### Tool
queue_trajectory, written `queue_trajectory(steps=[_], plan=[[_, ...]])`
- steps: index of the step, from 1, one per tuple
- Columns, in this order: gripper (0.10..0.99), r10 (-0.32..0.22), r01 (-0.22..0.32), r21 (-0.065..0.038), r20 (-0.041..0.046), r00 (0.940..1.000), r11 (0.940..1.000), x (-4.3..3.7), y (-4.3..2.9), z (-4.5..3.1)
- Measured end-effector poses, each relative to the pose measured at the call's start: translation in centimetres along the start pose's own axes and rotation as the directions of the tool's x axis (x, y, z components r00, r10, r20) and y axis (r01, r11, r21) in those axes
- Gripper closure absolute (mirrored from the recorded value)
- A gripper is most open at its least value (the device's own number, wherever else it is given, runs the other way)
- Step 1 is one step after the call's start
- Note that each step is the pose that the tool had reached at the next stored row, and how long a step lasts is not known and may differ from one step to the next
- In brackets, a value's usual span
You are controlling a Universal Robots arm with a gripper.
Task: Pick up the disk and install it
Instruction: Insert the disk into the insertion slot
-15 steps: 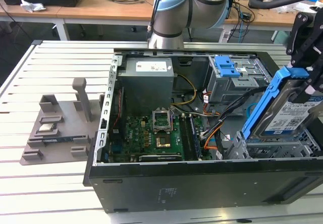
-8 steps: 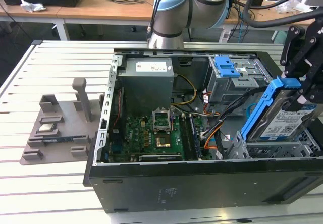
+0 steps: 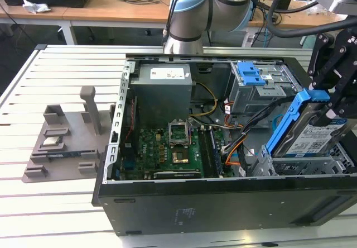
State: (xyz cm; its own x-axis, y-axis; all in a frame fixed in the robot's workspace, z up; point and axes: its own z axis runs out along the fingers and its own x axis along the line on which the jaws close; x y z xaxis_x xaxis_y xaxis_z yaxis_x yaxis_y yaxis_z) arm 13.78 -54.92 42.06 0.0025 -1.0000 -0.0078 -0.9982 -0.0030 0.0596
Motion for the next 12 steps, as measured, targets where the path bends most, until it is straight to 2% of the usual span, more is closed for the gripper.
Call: queue_trajectory(steps=[12], plan=[[0.722, 0.000, 0.000, 0.000, 0.0000, 1.0000, 1.0000, 0.01, -0.09, 1.53]])
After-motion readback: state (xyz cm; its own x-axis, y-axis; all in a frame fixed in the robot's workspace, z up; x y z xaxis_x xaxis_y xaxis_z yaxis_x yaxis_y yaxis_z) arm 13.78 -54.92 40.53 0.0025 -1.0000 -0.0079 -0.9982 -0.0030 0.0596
